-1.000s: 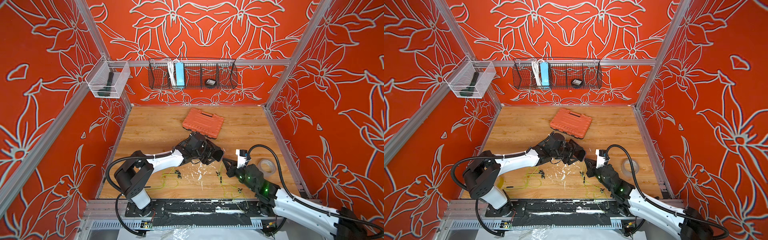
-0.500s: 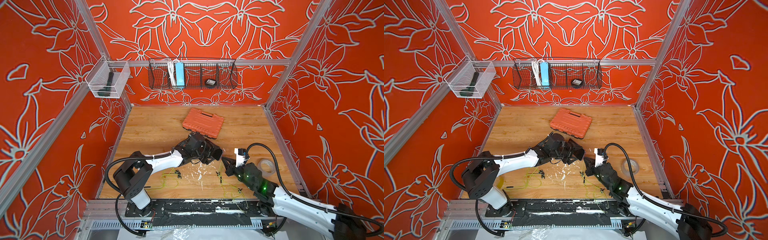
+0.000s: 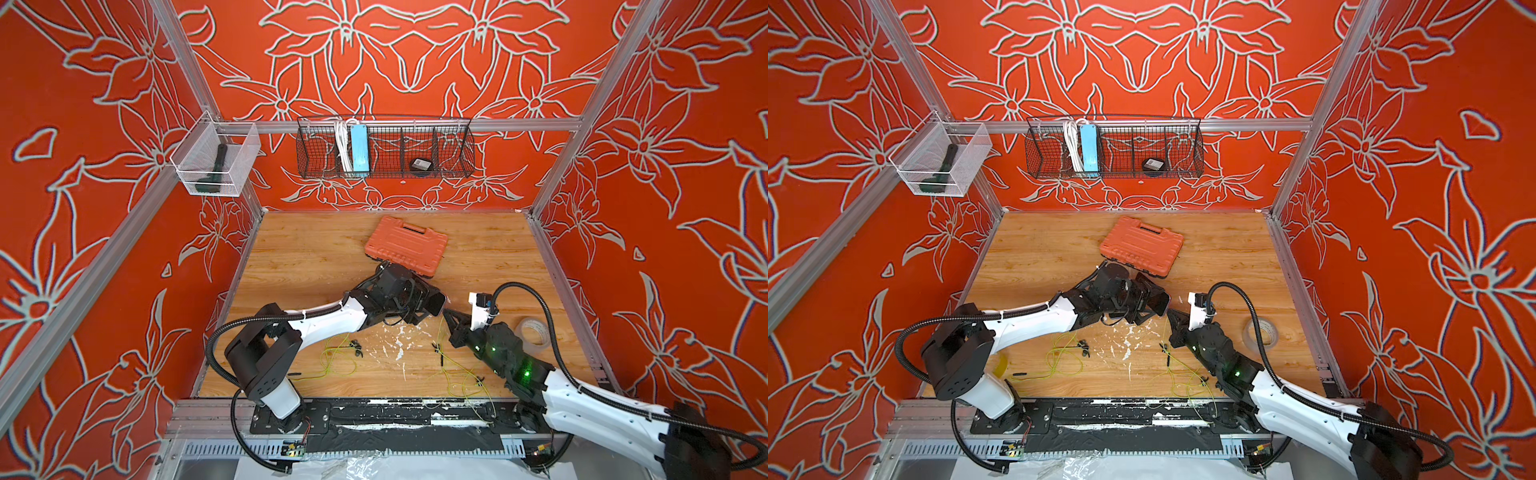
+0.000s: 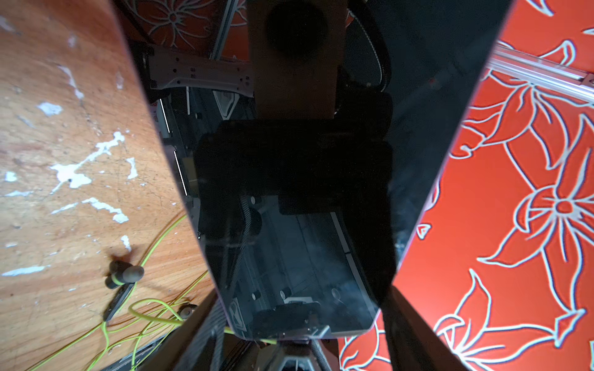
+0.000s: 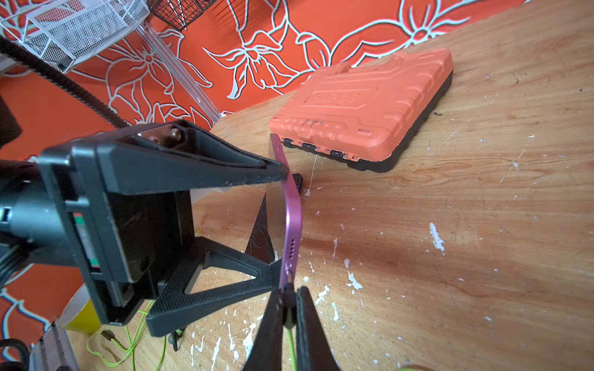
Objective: Plug wired earphones into phones
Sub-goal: Insert the wired earphone into the phone.
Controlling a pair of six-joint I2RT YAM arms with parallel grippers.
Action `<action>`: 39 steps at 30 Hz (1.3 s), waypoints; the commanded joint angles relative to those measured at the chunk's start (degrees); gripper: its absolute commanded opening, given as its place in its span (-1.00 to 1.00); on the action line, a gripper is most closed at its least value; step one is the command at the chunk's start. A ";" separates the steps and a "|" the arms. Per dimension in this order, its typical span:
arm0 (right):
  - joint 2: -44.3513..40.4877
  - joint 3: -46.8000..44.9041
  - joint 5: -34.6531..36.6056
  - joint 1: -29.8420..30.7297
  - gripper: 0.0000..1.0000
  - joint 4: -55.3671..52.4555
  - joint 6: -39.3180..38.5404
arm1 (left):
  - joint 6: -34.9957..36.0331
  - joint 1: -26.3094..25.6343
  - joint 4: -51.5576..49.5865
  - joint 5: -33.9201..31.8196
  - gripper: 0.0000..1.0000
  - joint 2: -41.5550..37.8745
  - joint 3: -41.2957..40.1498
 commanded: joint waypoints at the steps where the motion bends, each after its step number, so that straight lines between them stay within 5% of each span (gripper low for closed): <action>1: -2.24 2.22 0.32 -0.05 -0.99 -1.48 -1.59 | -1.14 -5.57 4.26 13.30 0.12 -2.60 0.69; 8: -10.12 1.27 2.88 -0.08 -0.90 -10.33 -1.29 | -0.17 -3.21 2.72 10.37 0.11 -1.66 -0.23; 18: -11.50 1.31 3.35 -0.11 -0.52 -13.25 -0.51 | 0.36 -2.18 1.11 8.57 0.10 -1.95 -0.22; 25: -13.45 1.32 3.04 -0.06 -0.45 -16.44 -0.04 | 0.71 -1.50 0.19 6.43 0.11 -1.77 -0.58; 33: -22.77 2.76 3.30 -0.09 -0.04 -25.71 0.66 | 2.80 -1.30 -5.34 4.32 0.11 0.73 1.12; 39: -26.62 2.93 3.82 -0.06 -0.06 -30.19 2.68 | 1.99 -1.56 -4.73 3.74 0.09 2.25 1.04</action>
